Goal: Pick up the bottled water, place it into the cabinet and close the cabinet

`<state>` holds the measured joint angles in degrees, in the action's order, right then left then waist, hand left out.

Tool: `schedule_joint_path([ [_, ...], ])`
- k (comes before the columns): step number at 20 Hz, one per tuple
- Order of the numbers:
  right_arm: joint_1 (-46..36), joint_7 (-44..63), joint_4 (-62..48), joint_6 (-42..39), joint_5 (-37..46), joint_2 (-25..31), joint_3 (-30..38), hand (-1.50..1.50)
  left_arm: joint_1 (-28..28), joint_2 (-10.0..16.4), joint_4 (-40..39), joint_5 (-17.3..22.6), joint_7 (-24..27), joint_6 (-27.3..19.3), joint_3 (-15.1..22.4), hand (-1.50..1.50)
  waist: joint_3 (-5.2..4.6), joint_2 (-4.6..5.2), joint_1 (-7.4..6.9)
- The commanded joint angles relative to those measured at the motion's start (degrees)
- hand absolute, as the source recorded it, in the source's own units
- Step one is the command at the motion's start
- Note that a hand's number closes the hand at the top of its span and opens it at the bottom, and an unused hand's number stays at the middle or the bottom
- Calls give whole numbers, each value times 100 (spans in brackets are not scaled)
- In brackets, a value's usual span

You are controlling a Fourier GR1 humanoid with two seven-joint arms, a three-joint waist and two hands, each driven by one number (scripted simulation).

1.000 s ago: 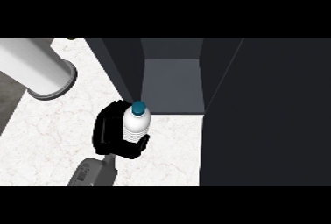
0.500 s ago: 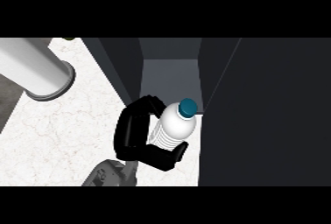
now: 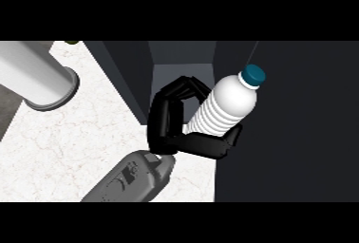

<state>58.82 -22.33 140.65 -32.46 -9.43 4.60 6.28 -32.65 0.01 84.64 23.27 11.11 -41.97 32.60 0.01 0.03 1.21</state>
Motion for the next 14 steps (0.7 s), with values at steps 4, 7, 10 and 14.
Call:
schedule_joint_path([
  [4,40,406,511,59,-471,-119,11,-150,-920,-1,-855,43,-53,-821,101,150,-2,8,33],
  [7,235,-122,285,-223,-504,-118,285,-150,-1093,-1,-1563,163,147,-376,-345,150,-1,3,91],
  [10,-62,354,398,-102,-976,102,465,-150,-1347,-1,-2067,328,302,-195,-393,150,-3,39,70],
  [14,94,398,611,-136,-1121,141,698,-150,-1462,-1,-2548,324,500,73,-641,150,-6,33,48],
])
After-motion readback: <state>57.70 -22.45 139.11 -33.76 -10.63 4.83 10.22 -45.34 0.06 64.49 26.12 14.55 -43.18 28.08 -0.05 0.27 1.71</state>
